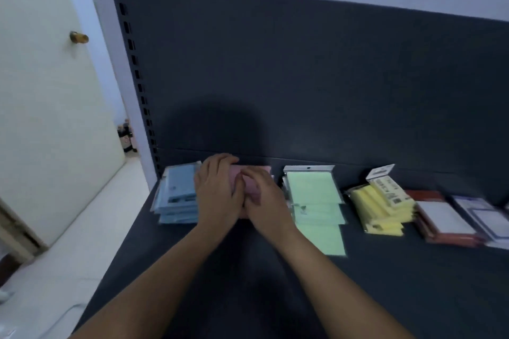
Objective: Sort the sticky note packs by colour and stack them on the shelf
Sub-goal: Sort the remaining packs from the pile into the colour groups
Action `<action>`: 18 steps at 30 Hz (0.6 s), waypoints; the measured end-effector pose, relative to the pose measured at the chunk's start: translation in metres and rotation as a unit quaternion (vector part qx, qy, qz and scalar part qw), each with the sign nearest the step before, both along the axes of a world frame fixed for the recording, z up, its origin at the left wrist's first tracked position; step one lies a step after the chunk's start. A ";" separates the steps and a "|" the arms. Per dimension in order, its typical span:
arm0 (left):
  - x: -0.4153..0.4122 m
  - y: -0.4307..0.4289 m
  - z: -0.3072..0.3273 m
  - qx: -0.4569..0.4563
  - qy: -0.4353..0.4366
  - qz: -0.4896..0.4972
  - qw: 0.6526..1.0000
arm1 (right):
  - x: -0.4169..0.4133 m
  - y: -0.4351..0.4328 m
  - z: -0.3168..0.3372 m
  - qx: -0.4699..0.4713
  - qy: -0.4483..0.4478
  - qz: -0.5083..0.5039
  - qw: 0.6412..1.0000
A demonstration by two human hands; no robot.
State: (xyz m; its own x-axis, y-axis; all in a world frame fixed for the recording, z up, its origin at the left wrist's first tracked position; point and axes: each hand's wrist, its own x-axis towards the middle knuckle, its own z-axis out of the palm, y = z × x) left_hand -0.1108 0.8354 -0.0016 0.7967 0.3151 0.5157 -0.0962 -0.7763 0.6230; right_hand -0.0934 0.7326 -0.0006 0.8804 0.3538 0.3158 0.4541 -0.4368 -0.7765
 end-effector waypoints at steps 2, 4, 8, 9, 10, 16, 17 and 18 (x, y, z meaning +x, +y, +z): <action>0.004 -0.031 0.000 0.008 0.013 -0.059 0.998 | 0.001 -0.037 0.000 -0.021 -0.005 -0.039 0.999; 0.007 -0.070 -0.003 0.018 0.022 -0.105 0.994 | -0.001 -0.082 0.000 -0.034 0.000 -0.074 0.997; 0.009 -0.158 -0.011 0.069 0.019 -0.170 0.983 | -0.015 -0.183 0.000 -0.079 0.000 -0.157 0.984; 0.008 -0.182 -0.013 0.087 0.023 -0.185 0.979 | -0.021 -0.211 0.000 -0.092 -0.002 -0.178 0.980; 0.007 -0.207 -0.016 0.099 0.029 -0.201 0.974 | -0.028 -0.239 -0.001 -0.104 -0.002 -0.198 0.975; -0.017 -0.366 -0.027 0.154 0.062 -0.304 0.938 | -0.082 -0.404 -0.005 -0.165 0.019 -0.298 0.940; -0.021 -0.392 -0.027 0.154 0.065 -0.319 0.933 | -0.091 -0.429 -0.005 -0.167 0.023 -0.314 0.934; -0.026 -0.419 -0.028 0.156 0.067 -0.335 0.927 | -0.101 -0.453 -0.006 -0.167 0.027 -0.329 0.929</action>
